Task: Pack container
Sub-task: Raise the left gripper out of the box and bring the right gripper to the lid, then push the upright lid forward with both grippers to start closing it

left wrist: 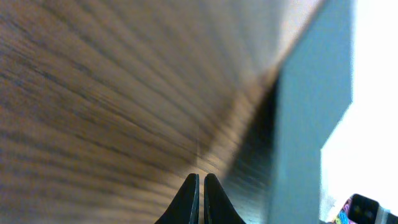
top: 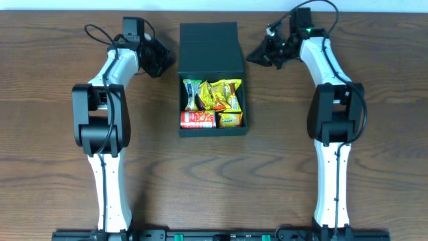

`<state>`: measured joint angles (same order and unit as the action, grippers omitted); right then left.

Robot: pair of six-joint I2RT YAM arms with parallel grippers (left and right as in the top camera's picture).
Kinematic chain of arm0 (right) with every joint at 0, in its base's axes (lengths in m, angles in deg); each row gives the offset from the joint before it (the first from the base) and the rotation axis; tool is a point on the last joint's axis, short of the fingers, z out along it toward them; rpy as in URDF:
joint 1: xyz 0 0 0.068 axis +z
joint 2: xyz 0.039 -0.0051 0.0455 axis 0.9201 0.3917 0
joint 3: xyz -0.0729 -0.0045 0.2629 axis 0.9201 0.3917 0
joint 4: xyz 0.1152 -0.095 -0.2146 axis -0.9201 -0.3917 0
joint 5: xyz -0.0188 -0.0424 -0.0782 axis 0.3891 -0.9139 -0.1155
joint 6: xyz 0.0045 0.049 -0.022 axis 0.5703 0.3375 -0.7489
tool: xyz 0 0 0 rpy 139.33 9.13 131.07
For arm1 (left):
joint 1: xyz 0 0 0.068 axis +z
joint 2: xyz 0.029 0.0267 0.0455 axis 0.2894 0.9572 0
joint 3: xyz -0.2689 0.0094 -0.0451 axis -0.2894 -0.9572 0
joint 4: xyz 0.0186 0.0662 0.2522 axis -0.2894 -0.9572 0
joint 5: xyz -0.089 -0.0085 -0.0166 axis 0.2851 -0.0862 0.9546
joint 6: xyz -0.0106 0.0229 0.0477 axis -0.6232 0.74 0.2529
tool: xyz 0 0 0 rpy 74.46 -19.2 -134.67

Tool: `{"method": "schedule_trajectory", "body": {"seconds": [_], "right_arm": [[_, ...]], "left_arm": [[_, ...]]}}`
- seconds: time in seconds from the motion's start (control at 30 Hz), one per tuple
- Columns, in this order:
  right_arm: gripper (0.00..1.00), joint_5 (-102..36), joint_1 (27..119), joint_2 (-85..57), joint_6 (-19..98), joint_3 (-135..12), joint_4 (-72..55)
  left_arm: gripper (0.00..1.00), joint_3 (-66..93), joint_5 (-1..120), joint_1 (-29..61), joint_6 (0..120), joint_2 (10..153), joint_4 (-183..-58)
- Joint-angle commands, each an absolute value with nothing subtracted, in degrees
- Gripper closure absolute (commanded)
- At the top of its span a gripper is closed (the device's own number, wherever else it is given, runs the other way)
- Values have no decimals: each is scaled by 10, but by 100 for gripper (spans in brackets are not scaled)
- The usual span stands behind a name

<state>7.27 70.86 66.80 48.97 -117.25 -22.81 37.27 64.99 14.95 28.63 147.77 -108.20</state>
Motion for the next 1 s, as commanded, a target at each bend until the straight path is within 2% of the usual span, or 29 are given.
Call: {"method": "schedule_trajectory", "body": {"seconds": [0.0, 0.4, 0.97], "right_arm": [[98, 69, 718, 674, 497, -1173, -228], [98, 130, 726, 710, 526, -1173, -209], [98, 314, 730, 710, 526, -1173, -68]], "left_arm": [[94, 377, 662, 155, 275, 1489, -1081], [94, 377, 688, 148, 246, 1490, -1053], [94, 377, 768, 149, 246, 1490, -1010]]}}
